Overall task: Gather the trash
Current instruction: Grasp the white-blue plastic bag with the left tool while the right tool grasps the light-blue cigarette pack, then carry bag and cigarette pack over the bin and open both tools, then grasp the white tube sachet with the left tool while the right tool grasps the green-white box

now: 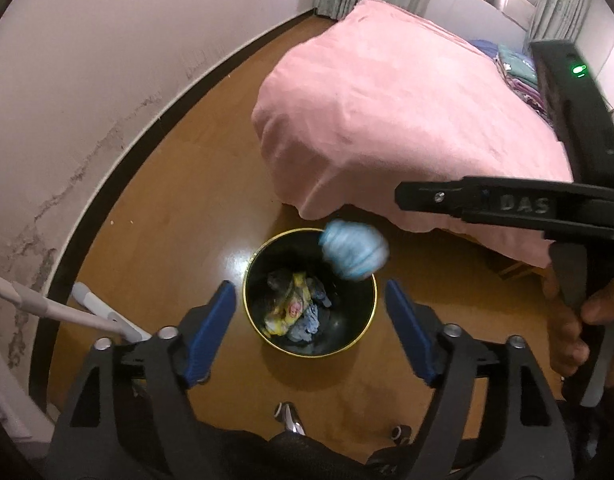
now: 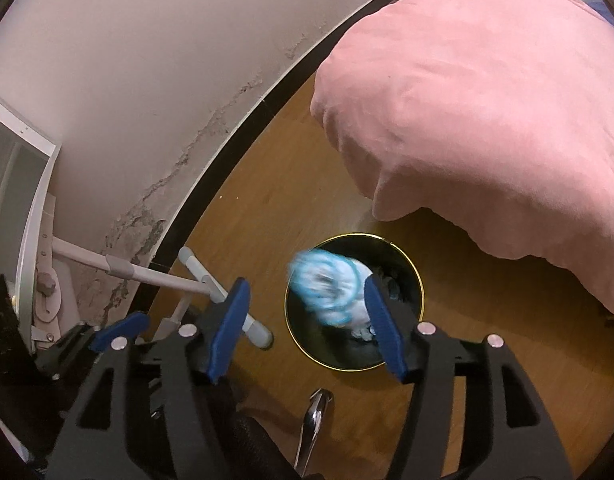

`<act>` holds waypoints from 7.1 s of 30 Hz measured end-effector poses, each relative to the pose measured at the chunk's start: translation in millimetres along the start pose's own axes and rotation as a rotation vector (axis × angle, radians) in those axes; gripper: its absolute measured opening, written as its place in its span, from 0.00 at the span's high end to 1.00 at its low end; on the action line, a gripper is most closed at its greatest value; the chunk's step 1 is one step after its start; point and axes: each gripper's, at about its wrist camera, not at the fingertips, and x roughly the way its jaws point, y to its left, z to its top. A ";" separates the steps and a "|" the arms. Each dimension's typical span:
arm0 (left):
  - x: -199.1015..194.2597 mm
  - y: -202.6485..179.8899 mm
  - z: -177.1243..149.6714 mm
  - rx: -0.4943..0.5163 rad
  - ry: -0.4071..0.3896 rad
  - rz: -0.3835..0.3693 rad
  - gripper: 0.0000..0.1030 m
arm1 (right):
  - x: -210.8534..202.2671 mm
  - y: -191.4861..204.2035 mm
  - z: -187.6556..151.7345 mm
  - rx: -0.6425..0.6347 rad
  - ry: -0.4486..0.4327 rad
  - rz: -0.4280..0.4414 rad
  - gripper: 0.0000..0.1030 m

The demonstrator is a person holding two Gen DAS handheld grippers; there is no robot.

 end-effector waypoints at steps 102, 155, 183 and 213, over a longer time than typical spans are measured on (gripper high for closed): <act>5.1 22.4 2.4 -0.142 0.007 -0.044 0.53 | 18.7 5.8 4.0 -0.002 0.043 -0.076 0.41; -272.6 123.2 -90.7 -0.190 -0.282 0.278 0.08 | -89.5 220.2 -33.8 -0.435 -0.161 0.129 0.15; -372.7 338.0 -313.8 -0.698 -0.193 0.617 0.86 | -8.2 641.1 -218.2 -1.134 0.071 0.325 0.07; -406.7 315.1 -291.5 -0.670 -0.286 0.586 0.86 | -57.6 614.9 -215.9 -1.206 -0.056 0.297 0.73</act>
